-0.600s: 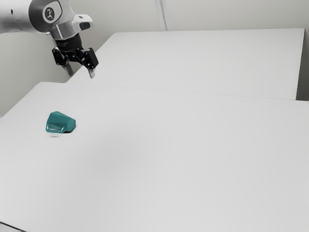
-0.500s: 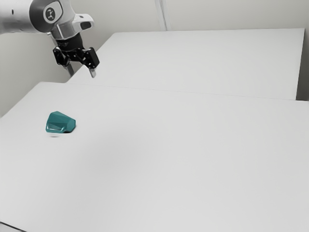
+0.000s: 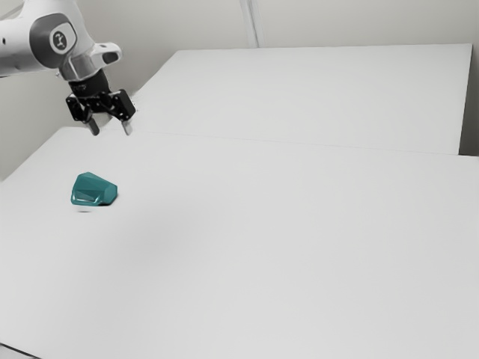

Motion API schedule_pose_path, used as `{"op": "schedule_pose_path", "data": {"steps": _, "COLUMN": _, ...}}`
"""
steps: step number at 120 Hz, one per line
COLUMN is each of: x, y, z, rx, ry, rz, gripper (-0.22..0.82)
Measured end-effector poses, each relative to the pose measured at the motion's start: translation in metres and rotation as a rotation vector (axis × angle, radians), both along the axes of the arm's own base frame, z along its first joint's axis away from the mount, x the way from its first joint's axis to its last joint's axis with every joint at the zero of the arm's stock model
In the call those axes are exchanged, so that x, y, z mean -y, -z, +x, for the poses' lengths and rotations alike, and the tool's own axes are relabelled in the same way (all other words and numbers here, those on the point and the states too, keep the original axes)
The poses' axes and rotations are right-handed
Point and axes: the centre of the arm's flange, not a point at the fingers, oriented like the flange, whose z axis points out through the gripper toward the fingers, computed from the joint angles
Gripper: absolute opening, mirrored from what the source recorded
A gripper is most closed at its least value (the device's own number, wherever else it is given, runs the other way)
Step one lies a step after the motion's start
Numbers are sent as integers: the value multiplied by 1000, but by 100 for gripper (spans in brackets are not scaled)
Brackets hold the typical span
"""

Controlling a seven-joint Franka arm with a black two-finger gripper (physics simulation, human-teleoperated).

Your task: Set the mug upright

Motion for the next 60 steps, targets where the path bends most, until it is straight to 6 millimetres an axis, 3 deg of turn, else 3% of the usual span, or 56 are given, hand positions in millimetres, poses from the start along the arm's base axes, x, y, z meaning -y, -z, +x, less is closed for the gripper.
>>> {"op": "schedule_pose_path", "data": {"steps": 24, "x": -95, "y": 46, "z": -8, "rx": 2, "ry": -45, "rz": -79, "gripper": 60}}
{"op": "schedule_pose_path", "data": {"steps": 60, "x": -215, "y": 119, "z": -8, "rx": 82, "ry": -6, "rz": -264, "gripper": 60}}
